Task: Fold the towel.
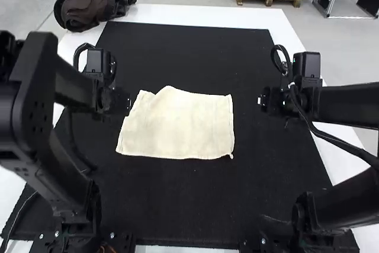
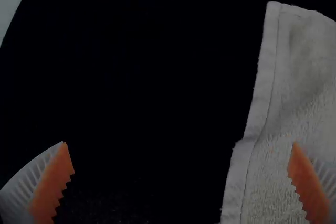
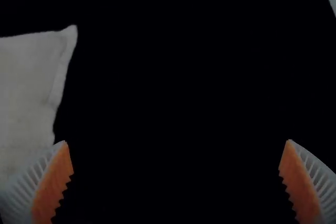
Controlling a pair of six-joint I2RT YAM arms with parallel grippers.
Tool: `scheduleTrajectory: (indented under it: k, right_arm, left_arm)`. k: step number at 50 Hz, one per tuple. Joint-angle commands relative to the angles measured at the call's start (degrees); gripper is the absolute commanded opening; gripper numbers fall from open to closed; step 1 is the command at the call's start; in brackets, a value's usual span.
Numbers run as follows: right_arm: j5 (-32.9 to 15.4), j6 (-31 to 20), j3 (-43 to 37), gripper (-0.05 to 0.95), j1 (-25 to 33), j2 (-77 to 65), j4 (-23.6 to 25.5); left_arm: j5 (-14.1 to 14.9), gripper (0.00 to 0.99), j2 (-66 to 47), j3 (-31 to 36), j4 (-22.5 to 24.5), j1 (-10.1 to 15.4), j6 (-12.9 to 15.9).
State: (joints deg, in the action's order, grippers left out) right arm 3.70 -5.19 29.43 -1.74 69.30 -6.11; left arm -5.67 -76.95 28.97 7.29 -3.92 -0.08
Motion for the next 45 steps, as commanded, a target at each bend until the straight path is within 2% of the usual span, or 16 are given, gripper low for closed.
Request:
scheduleTrajectory:
  k: [1, 9, 15, 24, 31, 45]
  right_arm:
    - [1.6, -0.1, 2.9, 0.91, -2.1, -0.3, 0.0]
    - [3.1, 2.0, 4.4, 0.9, -6.8, 3.2, 1.5]
    - [3.4, 3.8, 5.7, 0.9, -9.3, 6.4, 1.7]
    - [3.9, 4.8, 8.3, 0.9, -10.3, 10.2, 1.5]
    - [4.5, 5.1, 10.0, 0.9, -10.4, 13.7, 1.3]
    - [4.5, 6.2, 12.4, 0.9, -11.4, 19.7, -0.5]
  left_arm:
    - [5.0, 0.957, -1.0, 4.3, -0.3, -1.3, -0.1]
    - [8.8, 0.959, -6.0, 7.8, -2.0, -1.7, -0.1]
    - [9.8, 0.959, -10.4, 10.5, -3.3, -2.9, 1.0]
    - [10.5, 0.959, -15.5, 13.8, -4.3, -4.3, 2.2]
    - [12.5, 0.959, -18.7, 16.4, -4.7, -4.9, 3.2]
    - [16.8, 0.959, -24.2, 21.0, -5.4, -4.7, 2.9]
